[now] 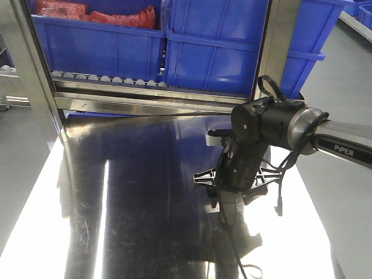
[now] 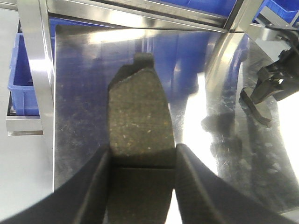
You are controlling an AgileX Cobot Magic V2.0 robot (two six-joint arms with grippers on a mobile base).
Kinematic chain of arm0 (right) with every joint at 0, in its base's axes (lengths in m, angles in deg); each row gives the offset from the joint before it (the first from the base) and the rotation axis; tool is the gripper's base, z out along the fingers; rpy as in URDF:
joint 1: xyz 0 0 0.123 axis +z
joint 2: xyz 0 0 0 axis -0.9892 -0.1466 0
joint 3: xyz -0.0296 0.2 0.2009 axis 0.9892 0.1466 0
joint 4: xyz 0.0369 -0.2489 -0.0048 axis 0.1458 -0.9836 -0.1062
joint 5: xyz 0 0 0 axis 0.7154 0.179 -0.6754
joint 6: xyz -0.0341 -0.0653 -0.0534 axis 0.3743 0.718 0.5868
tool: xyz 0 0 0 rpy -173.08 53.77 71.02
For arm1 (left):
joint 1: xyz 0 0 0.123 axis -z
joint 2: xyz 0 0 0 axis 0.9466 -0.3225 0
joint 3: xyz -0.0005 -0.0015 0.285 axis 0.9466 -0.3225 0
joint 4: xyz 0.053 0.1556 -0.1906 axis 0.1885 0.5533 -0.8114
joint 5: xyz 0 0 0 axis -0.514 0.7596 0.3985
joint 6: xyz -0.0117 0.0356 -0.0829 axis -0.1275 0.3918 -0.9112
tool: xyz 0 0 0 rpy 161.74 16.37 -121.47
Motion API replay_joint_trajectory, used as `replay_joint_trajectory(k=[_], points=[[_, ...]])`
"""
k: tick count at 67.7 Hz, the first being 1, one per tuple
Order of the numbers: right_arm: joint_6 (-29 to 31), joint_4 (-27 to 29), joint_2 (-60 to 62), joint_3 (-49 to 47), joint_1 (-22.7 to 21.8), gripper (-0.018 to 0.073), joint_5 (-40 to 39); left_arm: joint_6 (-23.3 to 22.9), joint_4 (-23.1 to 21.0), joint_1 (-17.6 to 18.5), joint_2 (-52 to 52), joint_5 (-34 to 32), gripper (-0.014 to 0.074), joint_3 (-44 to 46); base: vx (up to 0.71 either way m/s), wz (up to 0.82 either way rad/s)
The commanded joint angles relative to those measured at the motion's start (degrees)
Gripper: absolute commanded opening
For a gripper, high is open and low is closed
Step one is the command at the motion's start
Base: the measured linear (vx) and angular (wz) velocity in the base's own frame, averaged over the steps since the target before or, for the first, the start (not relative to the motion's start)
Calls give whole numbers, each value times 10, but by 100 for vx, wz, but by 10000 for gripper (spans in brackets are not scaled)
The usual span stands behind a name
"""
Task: Move and align brake pads A on conveyor
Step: 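Lower the right gripper onto the remaining brake pad and grasp, then lift the grasped brake pad with the right gripper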
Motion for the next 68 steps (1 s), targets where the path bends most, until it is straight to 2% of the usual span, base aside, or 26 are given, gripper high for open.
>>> replay_joint_trajectory(k=[1,11,18,28,36,39,48,68], points=[[-2,-5,17,-16,-1,487,-6,-1,3,3,-8,-52,-6,15,0,0],[-2,-5,4,-20,-1,477,-7,-1,3,3,-8,-52,-6,15,0,0],[-2,-7,1,-20,-1,425,-14,-1,3,3,-8,-52,-6,15,0,0],[-2,-10,1,-20,-1,227,-28,-1,3,3,-8,-52,-6,15,0,0],[-2,-16,1,-20,-1,22,-31,-1,3,3,-8,-52,-6,15,0,0],[-2,-16,1,-20,-1,-18,-31,-1,3,3,-8,-52,-6,15,0,0],[0,-16,9,-20,-1,-13,-25,-1,3,3,-8,-52,-6,15,0,0],[0,-72,93,-18,-6,-6,-14,-1,3,3,-8,-47,-6,15,0,0]])
